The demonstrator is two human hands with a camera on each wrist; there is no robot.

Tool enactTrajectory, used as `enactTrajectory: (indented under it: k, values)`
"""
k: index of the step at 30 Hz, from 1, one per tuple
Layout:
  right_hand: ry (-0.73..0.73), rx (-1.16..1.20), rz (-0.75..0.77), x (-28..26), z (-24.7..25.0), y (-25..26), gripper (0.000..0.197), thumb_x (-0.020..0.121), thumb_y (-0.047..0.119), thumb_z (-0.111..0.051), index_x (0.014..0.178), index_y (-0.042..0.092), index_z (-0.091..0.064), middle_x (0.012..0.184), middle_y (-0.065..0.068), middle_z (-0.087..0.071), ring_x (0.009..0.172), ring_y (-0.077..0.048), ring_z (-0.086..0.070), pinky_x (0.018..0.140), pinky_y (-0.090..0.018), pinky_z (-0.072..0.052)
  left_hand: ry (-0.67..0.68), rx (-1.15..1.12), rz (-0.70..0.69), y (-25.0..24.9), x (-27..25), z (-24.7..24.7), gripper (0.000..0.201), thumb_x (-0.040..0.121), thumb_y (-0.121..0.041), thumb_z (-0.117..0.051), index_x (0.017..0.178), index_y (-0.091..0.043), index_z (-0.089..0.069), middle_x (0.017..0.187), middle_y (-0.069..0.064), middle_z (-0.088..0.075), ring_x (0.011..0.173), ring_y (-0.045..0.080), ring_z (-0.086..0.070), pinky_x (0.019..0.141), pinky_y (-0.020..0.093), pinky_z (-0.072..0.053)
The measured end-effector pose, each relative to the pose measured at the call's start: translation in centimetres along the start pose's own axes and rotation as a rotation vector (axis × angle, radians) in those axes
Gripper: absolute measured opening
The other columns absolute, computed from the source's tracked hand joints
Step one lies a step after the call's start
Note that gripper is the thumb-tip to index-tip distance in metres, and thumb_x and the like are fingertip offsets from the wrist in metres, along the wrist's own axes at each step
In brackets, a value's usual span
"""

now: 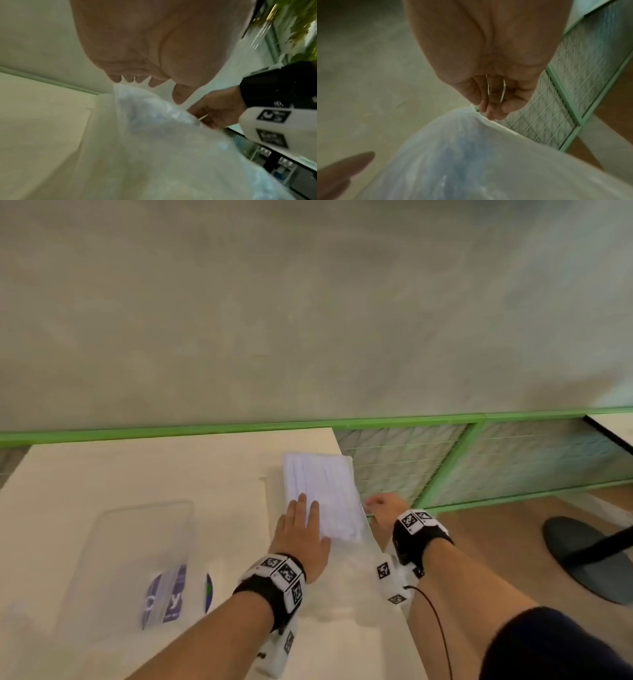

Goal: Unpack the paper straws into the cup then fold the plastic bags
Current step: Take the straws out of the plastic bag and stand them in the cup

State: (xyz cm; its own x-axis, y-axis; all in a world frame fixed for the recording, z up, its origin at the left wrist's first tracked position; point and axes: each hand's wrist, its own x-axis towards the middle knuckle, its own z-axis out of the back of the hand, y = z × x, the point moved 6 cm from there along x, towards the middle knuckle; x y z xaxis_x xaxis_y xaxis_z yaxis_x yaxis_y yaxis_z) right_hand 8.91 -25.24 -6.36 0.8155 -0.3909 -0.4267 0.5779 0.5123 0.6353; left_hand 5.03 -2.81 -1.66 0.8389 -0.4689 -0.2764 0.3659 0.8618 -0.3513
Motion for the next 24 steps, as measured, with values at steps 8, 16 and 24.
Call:
enactTrajectory:
  k: [8, 16, 24]
  values:
    - [0.103, 0.322, -0.012, 0.7, -0.7, 1.2, 0.017, 0.097, 0.015, -0.057, 0.084, 0.007, -0.064, 0.077, -0.004, -0.062, 0.053, -0.013, -0.049, 0.045, -0.021, -0.039, 0.164, -0.058, 0.1, 2.8, 1.1, -2.8, 0.068, 0.104, -0.036, -0.025, 0.153, -0.014, 0.017, 0.158, 0.006, 0.028, 0.149, 0.023, 0.015, 0.121, 0.036, -0.014]
    - [0.115, 0.288, 0.092, -2.5, -0.1, 6.3, 0.021, 0.094, 0.001, -0.056, 0.08, 0.013, -0.048, 0.073, -0.008, -0.058, 0.059, -0.019, -0.054, 0.059, -0.032, -0.05, 0.142, -0.124, 0.131, 3.6, -0.3, -2.1, 0.069, 0.102, -0.027, -0.033, 0.154, -0.013, 0.009, 0.161, 0.008, 0.02, 0.151, 0.024, 0.002, 0.12, 0.036, -0.021]
    - [0.037, 0.05, 0.406, -12.3, 0.0, 11.8, 0.027, 0.1, 0.003, -0.038, 0.097, 0.023, -0.056, 0.076, -0.001, -0.052, 0.065, -0.016, -0.045, 0.06, -0.027, -0.043, 0.165, -0.198, -0.058, 2.7, -6.7, -1.7, 0.066, 0.1, -0.028, -0.039, 0.155, -0.023, -0.004, 0.163, -0.003, 0.009, 0.15, 0.02, -0.005, 0.12, 0.037, -0.02]
